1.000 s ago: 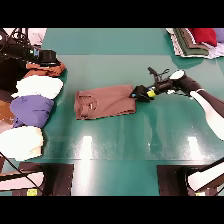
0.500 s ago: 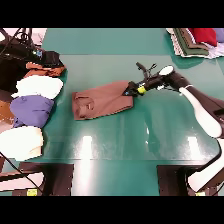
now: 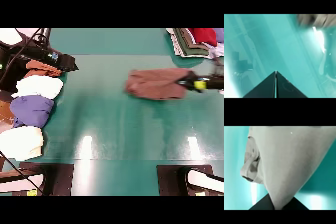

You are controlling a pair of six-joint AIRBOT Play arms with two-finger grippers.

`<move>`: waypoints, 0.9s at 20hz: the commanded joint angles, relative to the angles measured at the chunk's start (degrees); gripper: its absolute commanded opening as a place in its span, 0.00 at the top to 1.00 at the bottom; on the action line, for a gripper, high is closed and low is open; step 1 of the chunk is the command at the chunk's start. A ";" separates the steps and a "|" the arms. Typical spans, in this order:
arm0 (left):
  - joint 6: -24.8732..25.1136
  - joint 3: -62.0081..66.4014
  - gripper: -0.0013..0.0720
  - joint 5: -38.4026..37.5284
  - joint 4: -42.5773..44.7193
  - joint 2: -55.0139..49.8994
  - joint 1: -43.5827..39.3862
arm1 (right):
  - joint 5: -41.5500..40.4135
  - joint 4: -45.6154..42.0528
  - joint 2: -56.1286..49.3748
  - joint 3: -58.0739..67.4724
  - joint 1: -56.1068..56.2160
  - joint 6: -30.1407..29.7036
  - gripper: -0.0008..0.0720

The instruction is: Fold the shirts.

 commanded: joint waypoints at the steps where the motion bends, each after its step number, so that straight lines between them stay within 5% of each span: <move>1: -0.11 -0.02 0.95 1.79 -0.11 0.00 -2.43 | -6.49 -2.34 9.53 -8.79 -19.15 2.58 0.97; 7: -0.22 -0.02 0.95 2.99 -0.15 0.00 -3.43 | -10.58 -2.99 14.73 -19.82 -38.93 3.67 0.97; 12: -0.13 -0.02 0.95 2.95 -0.13 0.00 -3.43 | -7.34 -8.28 14.64 -20.28 -41.27 3.89 0.96; 13: -0.04 -0.02 0.95 2.95 -0.11 0.00 -3.43 | -6.21 -8.35 14.64 -20.22 -41.27 3.87 0.91; 15: -0.02 -0.02 0.95 2.80 -0.11 0.00 -3.43 | -3.74 -11.19 14.62 -19.17 -42.01 3.85 0.26; 16: 0.00 -0.02 0.95 2.58 -0.02 0.02 -3.43 | -1.44 -15.52 14.64 -17.35 -43.17 3.87 0.17; 18: 0.02 -0.02 0.95 1.33 0.39 0.02 -3.43 | 4.52 -25.73 14.62 -12.11 -46.18 3.89 0.17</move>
